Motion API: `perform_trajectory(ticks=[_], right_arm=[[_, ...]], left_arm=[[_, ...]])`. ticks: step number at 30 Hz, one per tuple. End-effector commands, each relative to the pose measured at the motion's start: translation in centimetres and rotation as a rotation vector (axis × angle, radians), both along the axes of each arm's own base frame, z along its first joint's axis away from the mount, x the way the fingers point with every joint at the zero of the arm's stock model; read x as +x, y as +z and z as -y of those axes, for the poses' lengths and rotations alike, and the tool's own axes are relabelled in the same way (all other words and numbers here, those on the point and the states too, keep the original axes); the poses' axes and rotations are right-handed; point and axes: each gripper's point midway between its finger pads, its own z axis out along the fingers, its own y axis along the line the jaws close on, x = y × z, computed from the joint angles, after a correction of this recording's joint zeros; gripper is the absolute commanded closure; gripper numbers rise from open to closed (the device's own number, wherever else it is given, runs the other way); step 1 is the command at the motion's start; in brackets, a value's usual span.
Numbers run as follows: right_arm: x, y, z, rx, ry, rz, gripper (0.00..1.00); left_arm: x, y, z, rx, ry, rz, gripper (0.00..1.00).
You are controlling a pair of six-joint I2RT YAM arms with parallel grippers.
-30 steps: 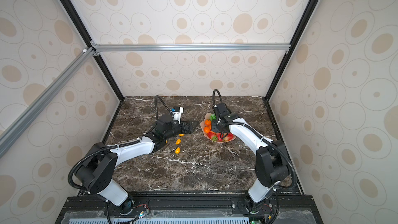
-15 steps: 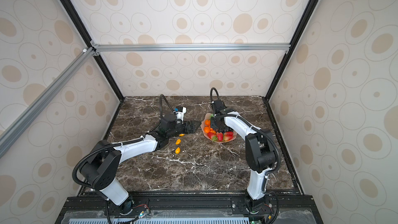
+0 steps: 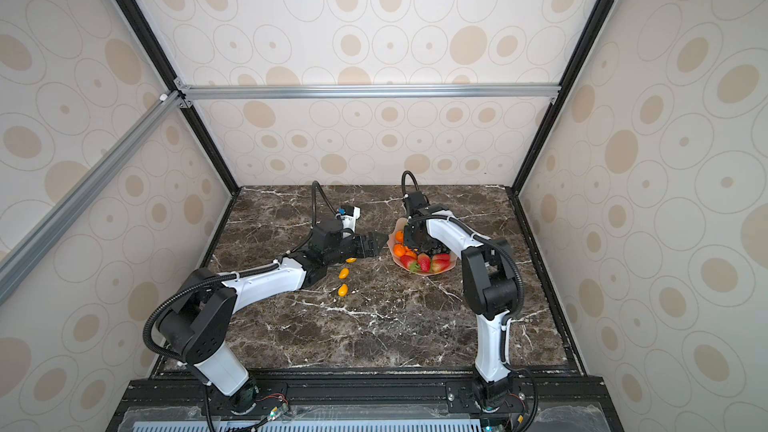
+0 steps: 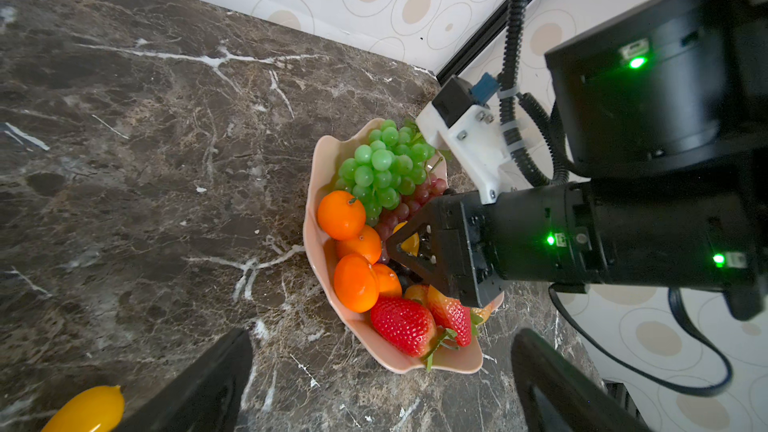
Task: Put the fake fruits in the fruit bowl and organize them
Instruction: 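Lower the yellow fruit beside the oranges and open the right gripper, then withdraw the right gripper from the bowl back over the yellow fruits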
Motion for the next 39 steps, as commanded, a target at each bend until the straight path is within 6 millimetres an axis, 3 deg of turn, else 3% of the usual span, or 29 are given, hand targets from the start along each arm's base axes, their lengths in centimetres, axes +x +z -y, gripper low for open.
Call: perform_trajectory(ticks=[1, 16, 22, 29, 33, 39], right_arm=[[-0.4, -0.7, 0.5, -0.026, 0.002, -0.047, 0.75], [0.0, -0.6, 0.5, -0.022, 0.004, -0.043, 0.66], [-0.2, 0.7, 0.8, -0.024, 0.000, -0.018, 0.59], [-0.4, 3.7, 1.2, -0.023, 0.001, 0.048, 0.53], [-1.0, 6.0, 0.4, 0.030, 0.027, 0.109, 0.52], [-2.7, 9.4, -3.1, 0.085, 0.132, 0.232, 0.52]], left_arm=[[0.5, 1.1, 0.5, -0.001, -0.003, 0.020, 0.02], [0.4, 1.0, 0.3, 0.008, 0.000, 0.022, 0.02], [0.2, 1.4, 0.2, 0.006, -0.002, 0.023, 0.02], [0.0, 2.6, -0.5, 0.025, 0.013, 0.054, 0.02], [-0.4, 3.5, -2.0, 0.066, 0.046, 0.071, 0.02], [-2.0, 4.1, -6.7, 0.099, 0.137, 0.099, 0.02]])
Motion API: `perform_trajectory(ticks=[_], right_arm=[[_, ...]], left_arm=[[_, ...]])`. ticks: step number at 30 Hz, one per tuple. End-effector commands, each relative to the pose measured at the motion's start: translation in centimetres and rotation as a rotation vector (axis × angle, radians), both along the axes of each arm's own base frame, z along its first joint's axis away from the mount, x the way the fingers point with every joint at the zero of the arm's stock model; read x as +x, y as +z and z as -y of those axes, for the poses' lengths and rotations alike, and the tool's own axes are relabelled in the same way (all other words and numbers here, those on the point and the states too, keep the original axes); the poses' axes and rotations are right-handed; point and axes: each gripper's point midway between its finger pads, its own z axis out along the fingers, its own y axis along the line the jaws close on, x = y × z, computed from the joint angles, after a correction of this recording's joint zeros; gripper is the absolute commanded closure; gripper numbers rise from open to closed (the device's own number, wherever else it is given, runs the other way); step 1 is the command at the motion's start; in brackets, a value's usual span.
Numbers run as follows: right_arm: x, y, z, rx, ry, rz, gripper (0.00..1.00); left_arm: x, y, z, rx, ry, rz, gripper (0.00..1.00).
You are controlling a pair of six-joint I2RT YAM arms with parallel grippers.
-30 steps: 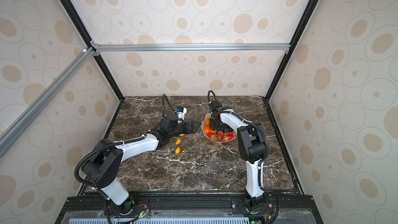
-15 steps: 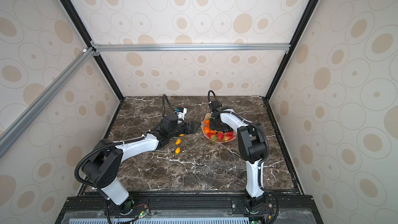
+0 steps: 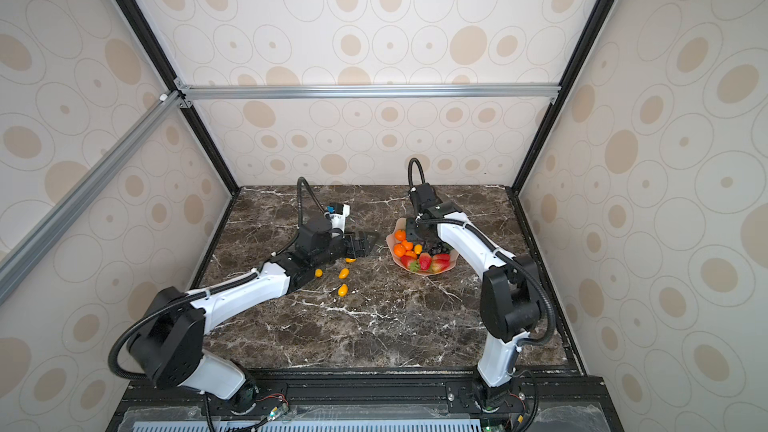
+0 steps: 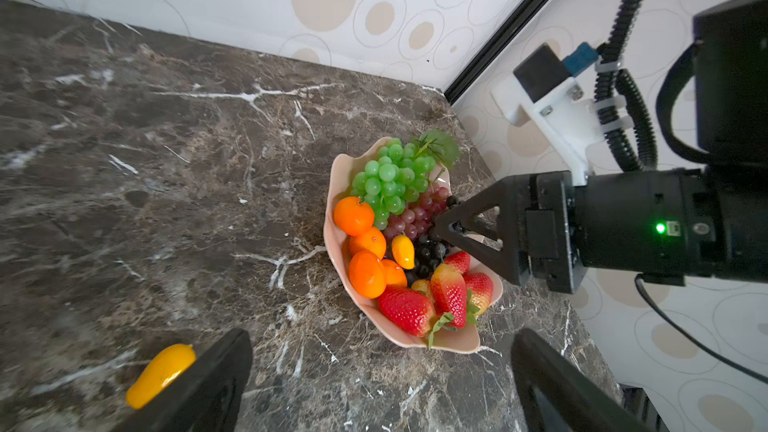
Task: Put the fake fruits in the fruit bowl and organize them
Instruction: 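Withdraw the right gripper from the bowl back over the yellow fruits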
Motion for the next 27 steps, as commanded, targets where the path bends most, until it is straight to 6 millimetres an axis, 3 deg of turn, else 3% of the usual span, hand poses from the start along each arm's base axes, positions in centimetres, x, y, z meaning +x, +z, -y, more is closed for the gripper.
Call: perform_trajectory(ticks=[1, 6, 12, 21, 27], right_arm=[[-1.3, 1.2, -2.7, 0.024, 0.081, 0.048, 0.52], [-3.2, 1.5, -8.1, 0.040, 0.235, 0.069, 0.52], [-4.4, 0.0, -14.4, 0.018, 0.412, 0.056, 0.52], [-6.3, -2.3, -23.1, 0.098, 0.591, 0.006, 0.49], [-7.2, -4.4, -26.7, 0.077, 0.657, -0.050, 0.49]], left_arm=[[-0.5, -0.1, -3.2, 0.047, 0.072, 0.011, 0.02], [-1.8, -1.2, -8.0, 0.059, 0.160, -0.035, 0.02], [-2.8, -2.0, -13.4, 0.041, 0.268, -0.071, 0.02], [-3.7, -2.7, -19.1, 0.012, 0.386, -0.120, 0.02], [-4.2, -3.0, -22.5, -0.055, 0.457, -0.150, 0.02]])
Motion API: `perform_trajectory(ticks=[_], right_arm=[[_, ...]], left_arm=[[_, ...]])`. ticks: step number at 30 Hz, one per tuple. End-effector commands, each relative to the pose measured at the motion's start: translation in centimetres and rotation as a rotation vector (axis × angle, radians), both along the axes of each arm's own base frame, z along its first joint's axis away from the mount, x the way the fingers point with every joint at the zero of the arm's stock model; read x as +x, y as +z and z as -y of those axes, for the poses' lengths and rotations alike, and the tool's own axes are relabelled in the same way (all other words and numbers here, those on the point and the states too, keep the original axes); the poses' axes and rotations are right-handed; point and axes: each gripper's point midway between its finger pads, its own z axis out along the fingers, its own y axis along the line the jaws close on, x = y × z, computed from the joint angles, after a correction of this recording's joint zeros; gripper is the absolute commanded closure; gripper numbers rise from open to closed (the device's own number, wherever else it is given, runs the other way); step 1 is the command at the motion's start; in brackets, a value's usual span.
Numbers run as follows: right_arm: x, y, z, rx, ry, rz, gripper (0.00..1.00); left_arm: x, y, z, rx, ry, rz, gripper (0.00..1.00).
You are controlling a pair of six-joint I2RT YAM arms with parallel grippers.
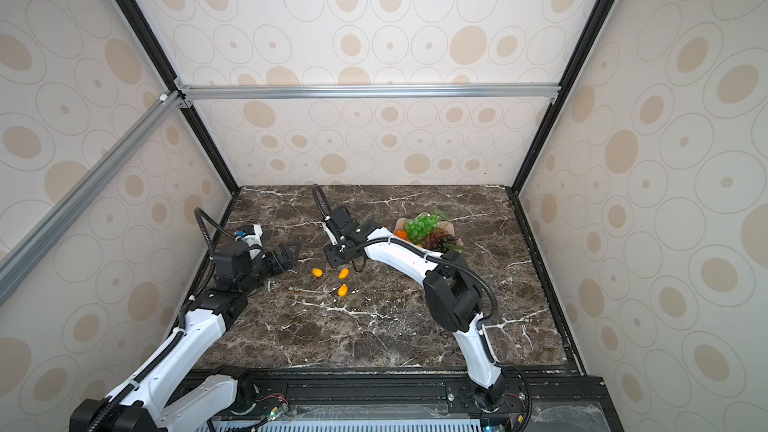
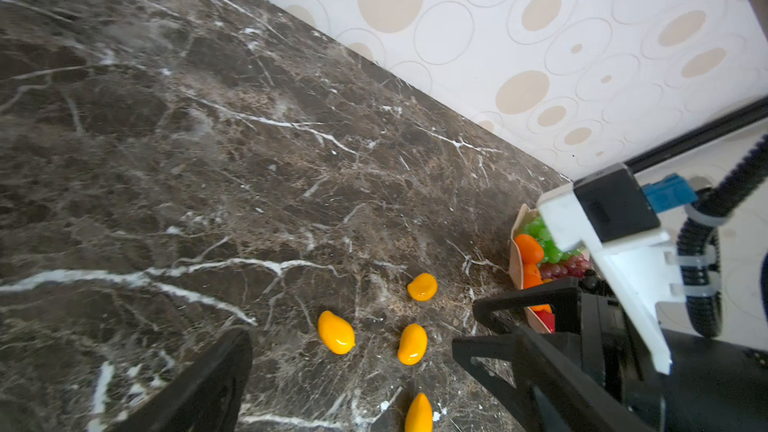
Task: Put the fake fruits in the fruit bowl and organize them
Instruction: 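Withdraw the right gripper from the bowl back over the yellow fruits, then lower the right gripper onto another yellow oval fruit and close it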
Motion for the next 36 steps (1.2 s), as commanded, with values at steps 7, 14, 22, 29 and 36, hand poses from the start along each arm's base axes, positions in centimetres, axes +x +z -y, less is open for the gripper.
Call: perform_trajectory(ticks=[7, 14, 22, 29, 36], right_arm=[[-0.9, -3.6, -3.5, -0.066, 0.098, -0.084, 0.50], [-0.3, -4.8, -5.4, -0.077, 0.121, -0.110, 0.51], [0.7, -6.7, -6.0, -0.121, 0.119, -0.113, 0.52], [1.0, -8.1, -6.6, -0.120, 0.121, -0.119, 0.54], [0.7, -9.1, -6.7, -0.123, 0.127, -0.148, 0.55]], left_arm=[[-1.5, 0.2, -3.7, -0.081, 0.061, -0.019, 0.02], [-1.7, 0.3, -4.1, -0.095, 0.072, -0.015, 0.02], [-1.3, 0.6, -4.1, -0.108, 0.068, -0.003, 0.02], [-1.3, 0.2, -4.3, -0.102, 0.076, -0.008, 0.02], [-1.5, 0.2, -4.3, -0.094, 0.075, -0.011, 0.02]])
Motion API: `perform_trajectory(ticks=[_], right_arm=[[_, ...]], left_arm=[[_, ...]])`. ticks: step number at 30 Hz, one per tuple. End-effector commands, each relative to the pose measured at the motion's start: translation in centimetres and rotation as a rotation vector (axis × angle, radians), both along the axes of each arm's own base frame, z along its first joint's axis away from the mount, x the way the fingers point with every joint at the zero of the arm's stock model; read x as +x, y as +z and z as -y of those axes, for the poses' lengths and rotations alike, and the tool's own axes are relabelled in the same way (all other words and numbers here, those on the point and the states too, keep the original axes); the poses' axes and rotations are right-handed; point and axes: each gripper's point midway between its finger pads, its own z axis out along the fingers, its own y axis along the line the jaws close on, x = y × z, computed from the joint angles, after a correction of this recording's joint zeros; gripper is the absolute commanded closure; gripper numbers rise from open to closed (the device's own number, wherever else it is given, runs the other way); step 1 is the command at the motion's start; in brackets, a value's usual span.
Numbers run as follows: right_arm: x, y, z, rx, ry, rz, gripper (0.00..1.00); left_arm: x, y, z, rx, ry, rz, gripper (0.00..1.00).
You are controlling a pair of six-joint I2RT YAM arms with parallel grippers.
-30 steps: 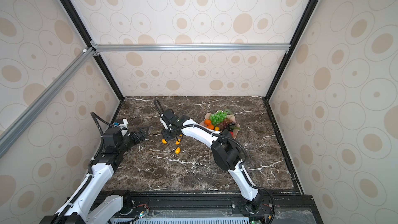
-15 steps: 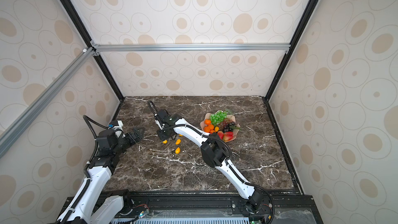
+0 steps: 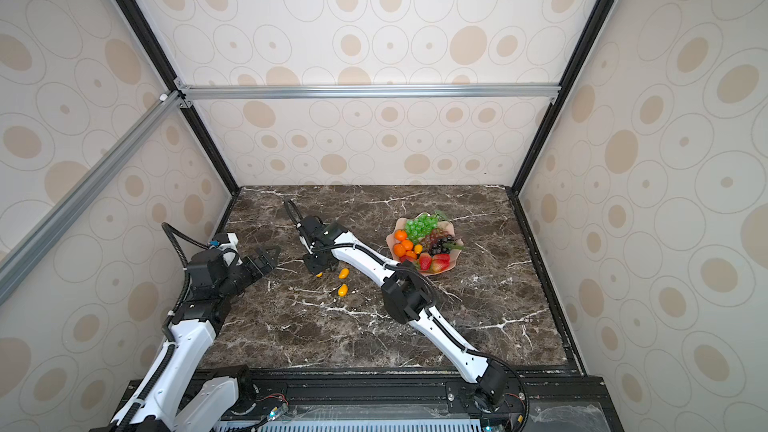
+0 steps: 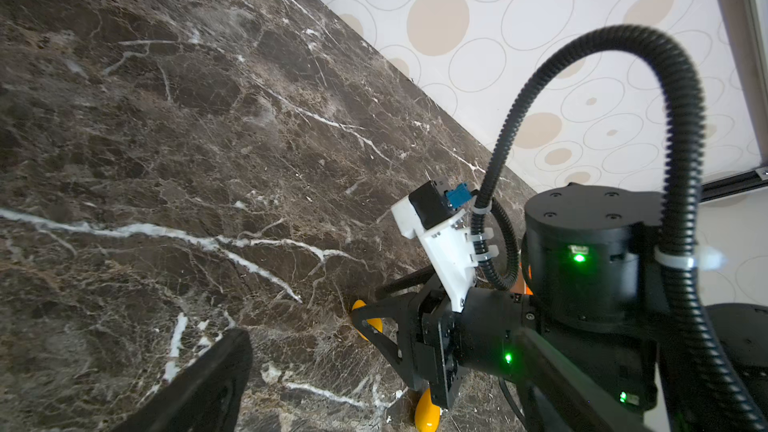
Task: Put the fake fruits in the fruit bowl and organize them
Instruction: 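Lower the right gripper onto another yellow oval fruit and close it, then lift the yellow fruit with the right gripper and carry it to the bowl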
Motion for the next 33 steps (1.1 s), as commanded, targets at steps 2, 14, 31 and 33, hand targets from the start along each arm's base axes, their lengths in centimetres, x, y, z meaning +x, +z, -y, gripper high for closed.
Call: perform_trajectory(ticks=[2, 14, 31, 33], right_arm=[[-0.8, -1.0, 0.0, -0.019, 0.021, -0.027, 0.55], [-1.4, -2.4, 0.5, -0.051, 0.029, -0.055, 0.60], [-1.5, -1.3, 1.1, -0.055, 0.004, -0.053, 0.67], [-1.5, -0.8, 1.0, -0.046, 0.000, -0.046, 0.67]], left_arm=[[-0.1, 0.4, -0.2, 0.006, 0.002, 0.016, 0.02], [-0.3, 0.3, -0.1, 0.000, 0.002, 0.019, 0.02], [0.4, 0.7, 0.1, -0.020, -0.010, 0.032, 0.02], [0.4, 1.0, 0.1, -0.018, -0.012, 0.036, 0.02]])
